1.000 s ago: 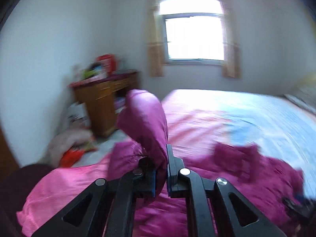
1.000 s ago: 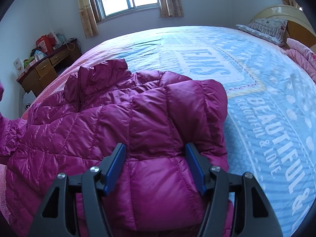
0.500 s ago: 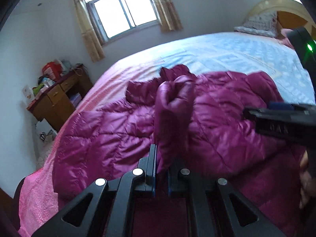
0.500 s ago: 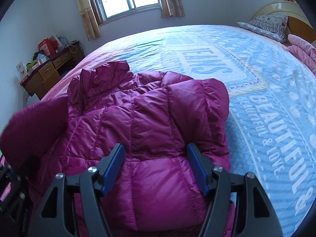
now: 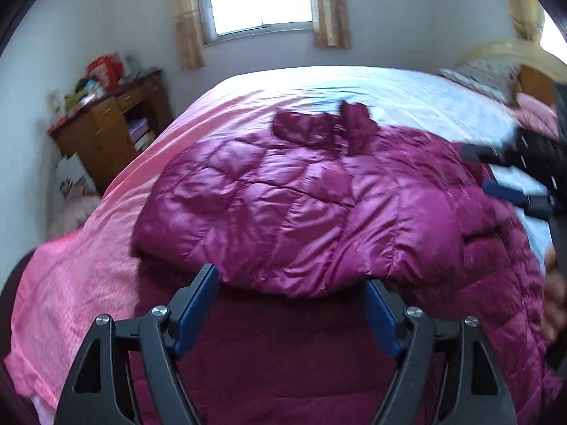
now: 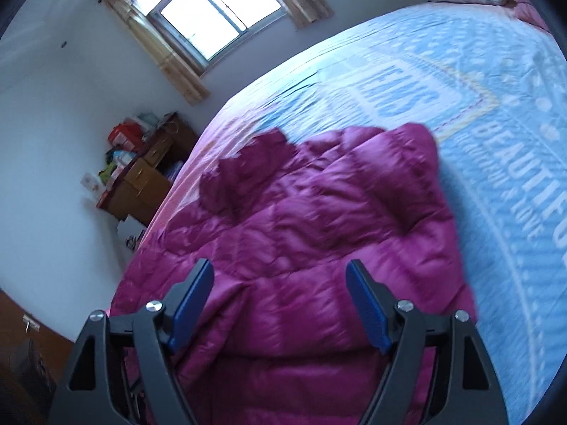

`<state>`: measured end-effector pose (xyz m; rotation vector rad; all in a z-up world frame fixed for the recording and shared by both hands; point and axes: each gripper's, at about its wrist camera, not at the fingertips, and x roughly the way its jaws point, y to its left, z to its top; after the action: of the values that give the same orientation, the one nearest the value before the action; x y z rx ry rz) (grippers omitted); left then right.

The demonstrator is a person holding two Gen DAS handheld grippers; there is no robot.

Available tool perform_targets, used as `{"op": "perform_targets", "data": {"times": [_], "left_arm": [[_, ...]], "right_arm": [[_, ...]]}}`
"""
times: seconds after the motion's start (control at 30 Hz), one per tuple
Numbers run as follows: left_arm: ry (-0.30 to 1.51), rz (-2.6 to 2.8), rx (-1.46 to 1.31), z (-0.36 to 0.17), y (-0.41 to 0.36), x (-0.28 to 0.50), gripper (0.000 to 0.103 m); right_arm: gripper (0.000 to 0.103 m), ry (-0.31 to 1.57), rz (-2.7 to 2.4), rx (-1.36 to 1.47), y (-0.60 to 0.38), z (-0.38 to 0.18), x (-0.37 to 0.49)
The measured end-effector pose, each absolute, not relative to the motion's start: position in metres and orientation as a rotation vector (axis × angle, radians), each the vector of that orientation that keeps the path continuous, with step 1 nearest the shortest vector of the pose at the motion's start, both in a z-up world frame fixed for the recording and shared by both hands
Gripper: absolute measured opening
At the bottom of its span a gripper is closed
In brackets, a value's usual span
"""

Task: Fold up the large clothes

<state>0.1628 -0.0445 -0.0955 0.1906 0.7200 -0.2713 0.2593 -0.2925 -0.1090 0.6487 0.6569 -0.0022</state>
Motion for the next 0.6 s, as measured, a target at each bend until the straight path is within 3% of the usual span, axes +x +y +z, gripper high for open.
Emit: {"op": "perform_targets", "data": {"times": [0.23,0.3,0.4,0.5,0.53,0.6], "left_arm": [[0.738,-0.237,0.145,-0.083,-0.020,0.166,0.079],[0.734,-0.249,0.157,-0.086,-0.021,0.161,0.079],[0.751,-0.281,0.170,-0.097,-0.025,0.155,0.079],[0.782,-0.309,0.168,-0.108,-0.029,0.149,0.079],[0.793,-0.319,0.168,-0.111,-0.030,0.147,0.079],[0.797,-0.324,0.179,-0.114,-0.031,0.142,0.079]], "right_arm": [[0.075,0.747,0.090,0.606,-0.240,-0.118,0.267],[0.078,0.768,0.126,0.685,-0.238,-0.125,0.268],[0.092,0.784,0.193,0.804,-0.237,-0.134,0.268],[0.094,0.795,0.203,0.841,-0.231,-0.139,0.266],[0.092,0.805,0.203,0.812,-0.225,-0.139,0.267],[0.065,0.838,0.170,0.691,-0.210,-0.137,0.271]]}}
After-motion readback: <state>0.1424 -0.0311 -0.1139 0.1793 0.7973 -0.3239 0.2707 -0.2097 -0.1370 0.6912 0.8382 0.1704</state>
